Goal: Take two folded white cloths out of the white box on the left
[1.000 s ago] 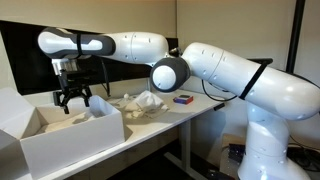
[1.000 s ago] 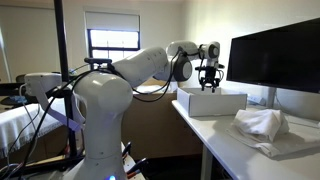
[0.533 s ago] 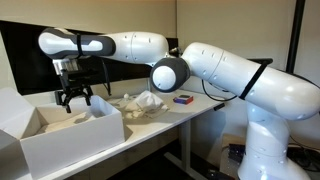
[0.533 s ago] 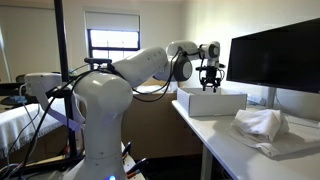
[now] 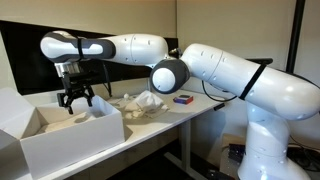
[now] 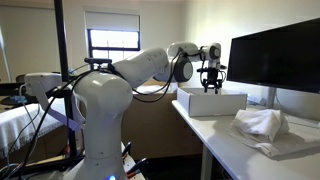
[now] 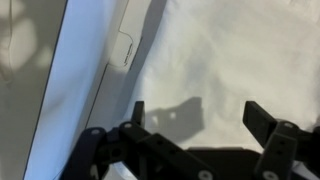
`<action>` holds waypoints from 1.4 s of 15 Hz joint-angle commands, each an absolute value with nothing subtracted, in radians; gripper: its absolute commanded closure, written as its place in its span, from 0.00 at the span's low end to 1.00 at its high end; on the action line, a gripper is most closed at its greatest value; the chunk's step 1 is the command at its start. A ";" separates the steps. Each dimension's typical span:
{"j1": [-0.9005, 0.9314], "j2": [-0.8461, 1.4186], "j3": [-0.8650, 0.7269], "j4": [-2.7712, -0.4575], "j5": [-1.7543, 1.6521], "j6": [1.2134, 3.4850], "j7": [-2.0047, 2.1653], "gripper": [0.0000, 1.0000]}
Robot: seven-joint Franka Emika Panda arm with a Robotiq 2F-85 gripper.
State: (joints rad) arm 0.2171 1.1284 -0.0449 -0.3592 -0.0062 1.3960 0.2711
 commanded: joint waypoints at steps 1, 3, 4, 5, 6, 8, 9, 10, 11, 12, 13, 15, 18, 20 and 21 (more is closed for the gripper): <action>0.202 1.125 -0.052 -0.377 -0.029 1.423 0.305 0.00; 0.194 1.129 -0.060 -0.379 -0.031 1.428 0.313 0.00; 0.189 1.131 -0.062 -0.380 -0.031 1.429 0.314 0.00; 0.188 1.133 -0.065 -0.381 -0.032 1.429 0.319 0.00; 0.187 1.137 -0.069 -0.383 -0.034 1.429 0.321 0.00; 0.184 1.146 -0.073 -0.386 -0.035 1.427 0.328 0.00; 0.183 1.153 -0.075 -0.389 -0.036 1.425 0.333 0.00; 0.183 1.159 -0.077 -0.391 -0.037 1.423 0.337 0.00; 0.183 1.166 -0.078 -0.394 -0.037 1.421 0.339 0.00; 0.183 1.172 -0.079 -0.397 -0.038 1.418 0.344 0.00; 0.184 1.178 -0.079 -0.399 -0.038 1.415 0.347 0.00; 0.184 1.204 -0.078 -0.374 -0.038 1.404 0.346 0.00; 0.193 1.194 -0.090 -0.410 -0.023 1.413 0.335 0.00; 0.195 1.192 -0.088 -0.411 -0.020 1.408 0.326 0.00; 0.196 1.192 -0.086 -0.411 -0.019 1.408 0.318 0.00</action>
State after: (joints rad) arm 0.1891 1.2142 -0.0858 -0.3731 -0.0160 1.4088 0.3248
